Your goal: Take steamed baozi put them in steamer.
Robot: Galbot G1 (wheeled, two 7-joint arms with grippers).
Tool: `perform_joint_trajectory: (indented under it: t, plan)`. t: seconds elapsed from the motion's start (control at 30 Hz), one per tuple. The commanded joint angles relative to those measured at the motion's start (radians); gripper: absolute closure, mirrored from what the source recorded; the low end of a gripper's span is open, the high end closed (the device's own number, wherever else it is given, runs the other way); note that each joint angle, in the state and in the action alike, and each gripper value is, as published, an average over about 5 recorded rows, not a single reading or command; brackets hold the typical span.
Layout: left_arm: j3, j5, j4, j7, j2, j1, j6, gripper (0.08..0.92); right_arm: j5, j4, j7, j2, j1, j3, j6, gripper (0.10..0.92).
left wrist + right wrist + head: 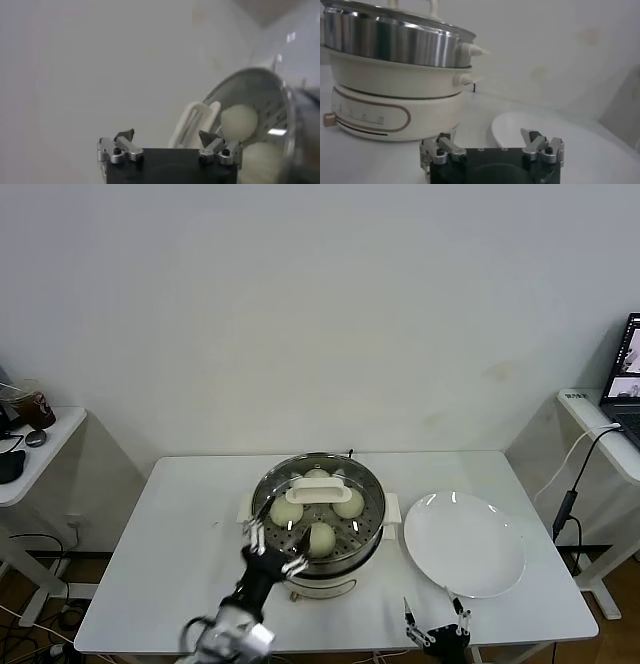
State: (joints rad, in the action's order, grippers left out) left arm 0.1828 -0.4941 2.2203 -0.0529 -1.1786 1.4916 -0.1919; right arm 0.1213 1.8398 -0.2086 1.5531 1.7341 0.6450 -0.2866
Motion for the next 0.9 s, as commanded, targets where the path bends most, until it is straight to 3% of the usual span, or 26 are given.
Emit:
perform_joint_trajectory:
  t: [0.03,0.23,0.47,0.9]
  plan:
    - [0.331,0.773,0.011,-0.123,-0.015,0.563,0.53,0.177,-0.089,0.043,-0.019,-0.025,0.026,-0.016,0.054,0.203]
    - [0.304,0.834,-0.158,-0.112,-0.059,0.562,0.582,0.177,-0.17,0.082,-0.005,-0.073,0.073,-0.01,0.106,0.203]
    - [0.334,0.764,-0.234,-0.103,-0.102,0.565,0.719,0.177,-0.19,0.109,0.007,-0.104,0.136,0.002,0.084,0.203]
    - [0.324,0.732,-0.234,-0.101,-0.147,0.536,0.647,0.177,-0.19,0.098,0.008,-0.101,0.147,-0.048,0.048,0.203]
